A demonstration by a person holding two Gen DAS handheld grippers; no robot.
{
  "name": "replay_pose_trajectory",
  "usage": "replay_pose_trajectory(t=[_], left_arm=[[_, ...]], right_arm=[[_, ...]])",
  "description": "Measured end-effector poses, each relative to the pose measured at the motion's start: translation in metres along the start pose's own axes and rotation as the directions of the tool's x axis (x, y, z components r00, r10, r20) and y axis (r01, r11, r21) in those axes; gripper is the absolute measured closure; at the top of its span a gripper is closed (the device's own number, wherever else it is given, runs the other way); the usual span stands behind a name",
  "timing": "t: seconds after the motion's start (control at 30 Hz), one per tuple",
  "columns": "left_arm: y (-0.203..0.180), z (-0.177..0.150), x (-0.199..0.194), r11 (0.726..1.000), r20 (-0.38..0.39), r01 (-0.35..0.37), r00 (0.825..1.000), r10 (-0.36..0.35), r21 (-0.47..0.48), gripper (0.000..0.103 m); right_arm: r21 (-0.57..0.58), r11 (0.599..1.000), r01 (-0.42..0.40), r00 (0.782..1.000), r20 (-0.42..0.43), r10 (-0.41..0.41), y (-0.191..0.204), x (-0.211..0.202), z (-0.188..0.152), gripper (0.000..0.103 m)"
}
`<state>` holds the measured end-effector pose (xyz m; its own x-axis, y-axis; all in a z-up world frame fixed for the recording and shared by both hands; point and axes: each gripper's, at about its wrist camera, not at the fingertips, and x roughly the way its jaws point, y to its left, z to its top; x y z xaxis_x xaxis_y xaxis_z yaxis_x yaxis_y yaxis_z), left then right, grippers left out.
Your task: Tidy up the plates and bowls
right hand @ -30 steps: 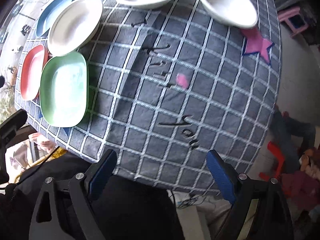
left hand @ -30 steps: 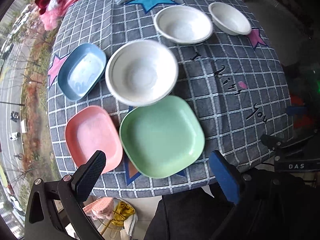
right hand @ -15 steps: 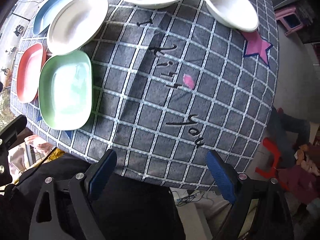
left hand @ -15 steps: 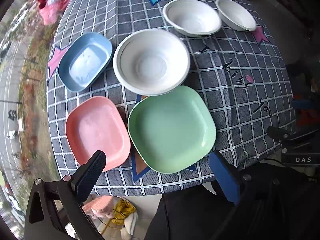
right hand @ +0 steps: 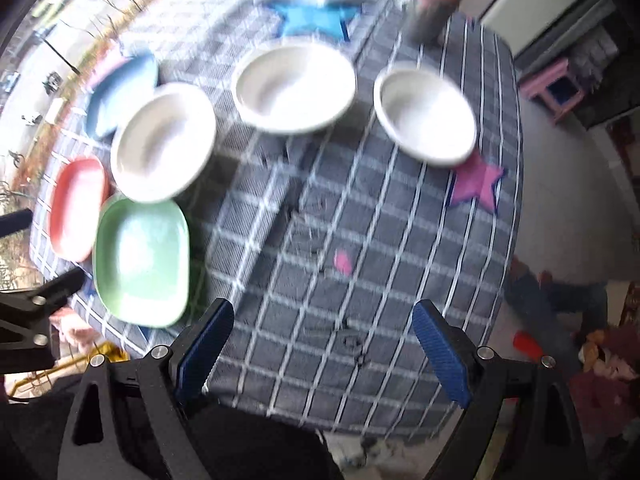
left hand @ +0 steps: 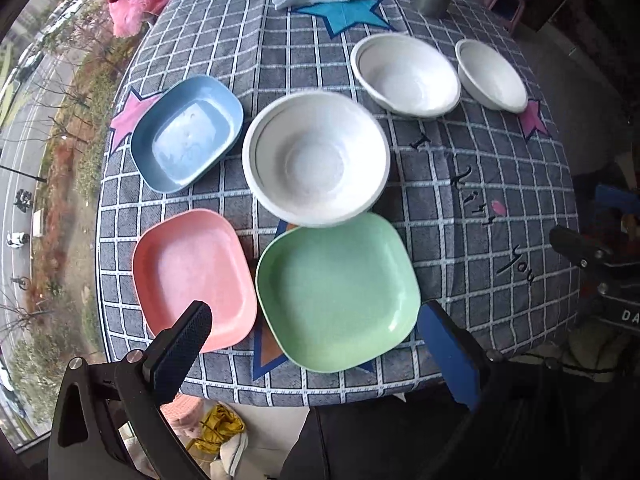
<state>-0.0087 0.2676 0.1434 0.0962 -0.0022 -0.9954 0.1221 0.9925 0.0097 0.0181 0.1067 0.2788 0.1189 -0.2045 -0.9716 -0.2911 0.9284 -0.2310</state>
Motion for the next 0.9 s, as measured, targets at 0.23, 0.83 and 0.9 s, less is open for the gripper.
replay_pose_trajectory(t=[0.23, 0.83, 0.9], left_arm=[[0.002, 0.014, -0.02, 0.998, 0.066, -0.031, 0.997, 0.034, -0.047, 0.0], [0.012, 0.02, -0.028, 0.987, 0.071, 0.071, 0.996, -0.061, -0.147, 0.0], [0.012, 0.02, -0.026, 0.987, 0.063, 0.074, 0.996, -0.066, -0.146, 0.0]], right_arm=[[0.022, 1.0, -0.021, 0.996, 0.086, 0.019, -0.011, -0.018, 0.012, 0.011], [-0.044, 0.996, -0.079, 0.997, 0.017, 0.08, 0.009, -0.006, 0.016, 0.011], [-0.045, 0.996, -0.079, 0.997, 0.005, 0.079, 0.009, -0.003, 0.015, 0.011]])
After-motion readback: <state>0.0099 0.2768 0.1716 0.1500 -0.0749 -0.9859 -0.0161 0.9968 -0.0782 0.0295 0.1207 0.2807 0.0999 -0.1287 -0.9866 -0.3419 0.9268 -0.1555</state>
